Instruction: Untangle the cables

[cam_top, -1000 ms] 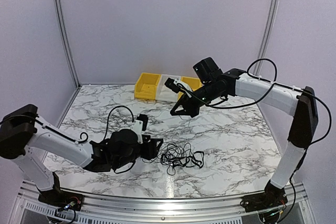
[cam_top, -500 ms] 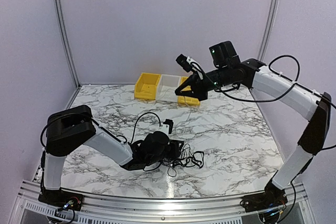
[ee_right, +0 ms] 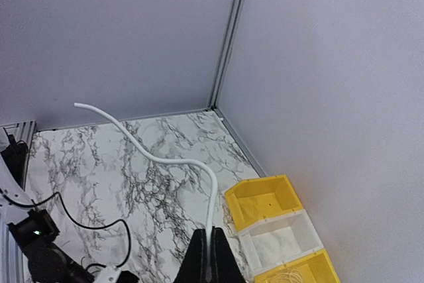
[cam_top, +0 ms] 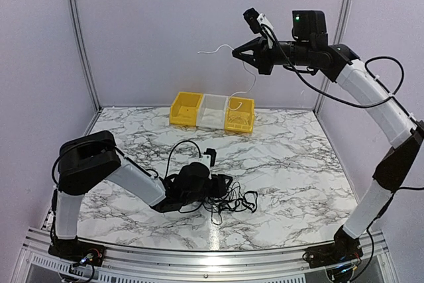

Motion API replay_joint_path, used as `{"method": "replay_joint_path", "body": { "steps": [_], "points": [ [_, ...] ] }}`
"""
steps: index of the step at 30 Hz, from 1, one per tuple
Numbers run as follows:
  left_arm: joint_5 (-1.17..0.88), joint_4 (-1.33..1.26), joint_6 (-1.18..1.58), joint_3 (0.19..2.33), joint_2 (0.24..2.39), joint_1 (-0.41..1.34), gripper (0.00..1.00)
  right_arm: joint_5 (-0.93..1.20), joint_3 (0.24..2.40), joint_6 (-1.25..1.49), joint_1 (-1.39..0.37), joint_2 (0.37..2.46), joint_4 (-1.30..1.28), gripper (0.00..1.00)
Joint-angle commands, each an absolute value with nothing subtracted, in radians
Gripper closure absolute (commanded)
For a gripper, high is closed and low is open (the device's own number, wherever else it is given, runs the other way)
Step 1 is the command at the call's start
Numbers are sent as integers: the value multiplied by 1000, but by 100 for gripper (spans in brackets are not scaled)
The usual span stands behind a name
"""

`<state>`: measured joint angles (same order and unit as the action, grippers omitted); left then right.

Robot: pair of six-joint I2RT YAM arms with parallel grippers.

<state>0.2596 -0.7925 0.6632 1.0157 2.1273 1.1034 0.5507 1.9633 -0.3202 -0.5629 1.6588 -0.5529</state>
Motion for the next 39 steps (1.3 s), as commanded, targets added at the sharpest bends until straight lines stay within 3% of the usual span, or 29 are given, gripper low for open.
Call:
{"method": "replay_joint_path", "body": {
  "steps": [1, 15, 27, 39],
  "points": [
    [295, -803, 554, 974, 1956, 1127, 46, 454, 1970, -321, -505, 1742, -475, 100],
    [438, -719, 449, 763, 1556, 1157, 38, 434, 1995, -281, -369, 1994, -267, 100],
    [546, -612, 486, 631, 1425, 1156, 37, 495, 2267, -141, -265, 2334, -200, 100],
    [563, -582, 496, 623, 1447, 1155, 36, 348, 2051, -94, -253, 2312, -184, 100]
  ]
}}
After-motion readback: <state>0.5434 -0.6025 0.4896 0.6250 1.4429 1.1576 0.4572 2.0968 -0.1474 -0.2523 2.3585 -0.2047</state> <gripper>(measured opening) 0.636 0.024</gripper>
